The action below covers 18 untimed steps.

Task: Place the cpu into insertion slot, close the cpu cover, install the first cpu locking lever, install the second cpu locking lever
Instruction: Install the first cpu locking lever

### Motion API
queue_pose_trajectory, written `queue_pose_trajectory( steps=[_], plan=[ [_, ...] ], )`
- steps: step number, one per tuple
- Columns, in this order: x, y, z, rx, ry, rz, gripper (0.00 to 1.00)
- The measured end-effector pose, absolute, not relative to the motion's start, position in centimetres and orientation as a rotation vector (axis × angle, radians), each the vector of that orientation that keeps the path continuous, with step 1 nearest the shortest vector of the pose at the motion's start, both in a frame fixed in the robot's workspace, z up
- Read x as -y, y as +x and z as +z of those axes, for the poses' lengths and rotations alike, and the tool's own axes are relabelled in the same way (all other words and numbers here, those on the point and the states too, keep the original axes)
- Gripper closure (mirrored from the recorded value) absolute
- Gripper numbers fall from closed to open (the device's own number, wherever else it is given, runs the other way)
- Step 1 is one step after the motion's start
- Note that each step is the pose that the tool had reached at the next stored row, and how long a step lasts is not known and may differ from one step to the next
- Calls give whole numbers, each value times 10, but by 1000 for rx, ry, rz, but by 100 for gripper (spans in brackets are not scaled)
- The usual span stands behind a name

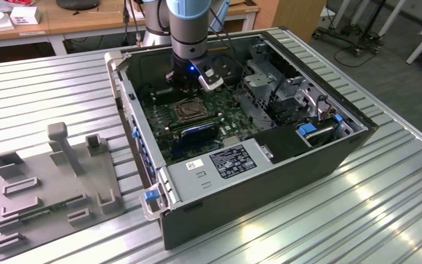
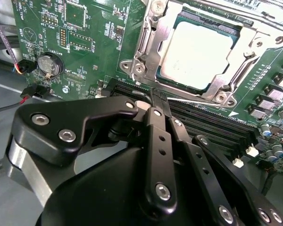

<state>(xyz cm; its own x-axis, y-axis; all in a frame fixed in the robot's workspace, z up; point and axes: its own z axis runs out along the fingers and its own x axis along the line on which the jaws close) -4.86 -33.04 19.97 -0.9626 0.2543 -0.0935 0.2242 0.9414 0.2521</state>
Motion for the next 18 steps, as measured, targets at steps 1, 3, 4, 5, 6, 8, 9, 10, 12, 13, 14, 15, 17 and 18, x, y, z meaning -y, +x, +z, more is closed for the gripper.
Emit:
queue_pose_trajectory(
  steps=[1,3,4,5,6,8,9,10,12,13,14,15,17,18],
  plan=[
    [330,-49,200,-2972,368,364,89],
    [330,-49,200,-2972,368,363,89],
    [330,-49,200,-2972,368,363,89],
    [330,-49,201,-2972,368,363,89],
    [330,-49,202,-2972,368,363,89],
    [330,-49,204,-2972,368,363,89],
    [330,-49,205,-2972,368,363,89],
    [330,-49,205,-2972,368,364,89],
    [330,-49,206,-2972,368,363,89],
    [330,-49,206,-2972,368,364,89],
    [330,-49,207,-2972,368,364,89],
    [330,-49,207,-2971,368,365,89],
    [330,-51,207,-2970,368,366,89],
    [329,-52,207,-2970,367,366,89]
  ],
)
